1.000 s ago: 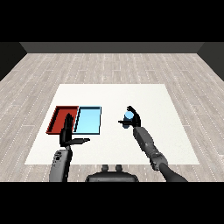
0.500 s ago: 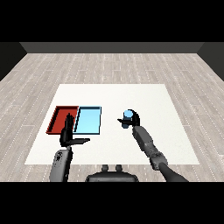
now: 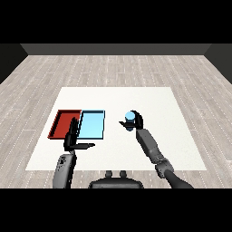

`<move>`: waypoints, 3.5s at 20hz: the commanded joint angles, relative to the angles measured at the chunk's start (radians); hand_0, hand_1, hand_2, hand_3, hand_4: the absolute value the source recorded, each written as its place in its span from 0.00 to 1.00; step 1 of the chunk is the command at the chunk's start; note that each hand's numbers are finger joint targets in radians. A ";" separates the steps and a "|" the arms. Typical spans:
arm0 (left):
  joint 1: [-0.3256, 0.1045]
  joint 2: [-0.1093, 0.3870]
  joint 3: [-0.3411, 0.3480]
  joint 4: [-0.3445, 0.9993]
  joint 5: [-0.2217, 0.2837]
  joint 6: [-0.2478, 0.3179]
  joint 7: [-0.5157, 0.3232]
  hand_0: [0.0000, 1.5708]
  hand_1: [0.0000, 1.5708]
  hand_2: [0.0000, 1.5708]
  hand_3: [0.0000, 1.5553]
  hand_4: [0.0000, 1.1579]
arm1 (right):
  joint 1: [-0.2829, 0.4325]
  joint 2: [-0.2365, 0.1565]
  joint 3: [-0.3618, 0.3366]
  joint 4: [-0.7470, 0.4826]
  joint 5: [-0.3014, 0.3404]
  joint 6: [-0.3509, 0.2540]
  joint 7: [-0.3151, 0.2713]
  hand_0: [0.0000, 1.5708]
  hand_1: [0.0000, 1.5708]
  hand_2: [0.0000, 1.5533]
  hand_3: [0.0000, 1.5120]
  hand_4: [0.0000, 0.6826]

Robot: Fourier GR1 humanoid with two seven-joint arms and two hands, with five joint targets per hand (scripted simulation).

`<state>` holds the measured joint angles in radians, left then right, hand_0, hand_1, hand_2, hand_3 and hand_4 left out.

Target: Pick the blue can and put it in the blue box

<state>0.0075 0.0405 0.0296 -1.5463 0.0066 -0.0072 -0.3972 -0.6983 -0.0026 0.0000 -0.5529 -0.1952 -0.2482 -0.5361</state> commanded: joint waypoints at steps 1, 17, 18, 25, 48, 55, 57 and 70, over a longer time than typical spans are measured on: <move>0.012 -0.020 -0.023 0.060 -0.023 0.002 -0.050 0.00 0.00 0.00 0.00 0.00 | -0.008 0.002 0.058 -0.039 -0.039 -0.027 -0.014 0.92 0.92 0.95 0.89 0.76; -0.059 -0.040 -0.197 -0.006 0.012 0.063 0.079 0.00 0.00 0.00 0.00 0.00 | 0.310 -0.079 0.202 -0.612 0.018 0.007 0.201 0.92 0.92 0.95 0.89 0.81; -0.122 -0.033 -0.104 0.105 0.021 0.005 0.025 0.00 0.00 0.00 0.00 0.00 | 0.261 -0.066 0.176 -0.617 0.029 -0.009 0.243 0.92 0.92 0.95 0.89 0.81; -0.181 -0.040 -0.254 0.121 0.088 0.125 0.072 0.00 0.00 0.00 0.00 0.00 | 0.327 -0.059 0.181 -0.697 0.068 0.045 0.230 0.94 0.94 0.94 0.91 0.83; -0.360 -0.041 -0.470 0.362 0.216 0.321 0.041 0.00 0.00 0.00 0.00 0.00 | 0.268 0.002 0.327 -0.793 0.034 -0.061 0.346 0.91 0.91 0.94 0.91 0.82; -0.415 -0.041 -0.610 0.397 0.337 0.429 0.031 0.00 0.00 0.00 0.00 0.00 | 0.217 0.003 0.290 -0.649 0.004 0.002 0.225 0.91 0.91 0.94 0.90 0.81; -0.377 -0.041 -0.456 0.363 0.251 0.288 0.079 0.00 0.00 0.00 0.00 0.00 | 0.237 0.003 0.276 -0.707 0.024 0.020 0.272 0.92 0.92 0.94 0.91 0.82; -0.508 -0.041 -0.577 0.590 0.410 0.343 -0.044 0.00 0.00 0.00 0.00 0.00 | 0.227 0.003 0.339 -0.746 -0.004 -0.026 0.263 0.91 0.91 0.94 0.91 0.81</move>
<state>-0.4720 0.0001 -0.5334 -1.0363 0.3812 0.3599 -0.4069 -0.4638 -0.0018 0.3273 -1.2876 -0.1879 -0.2496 -0.2633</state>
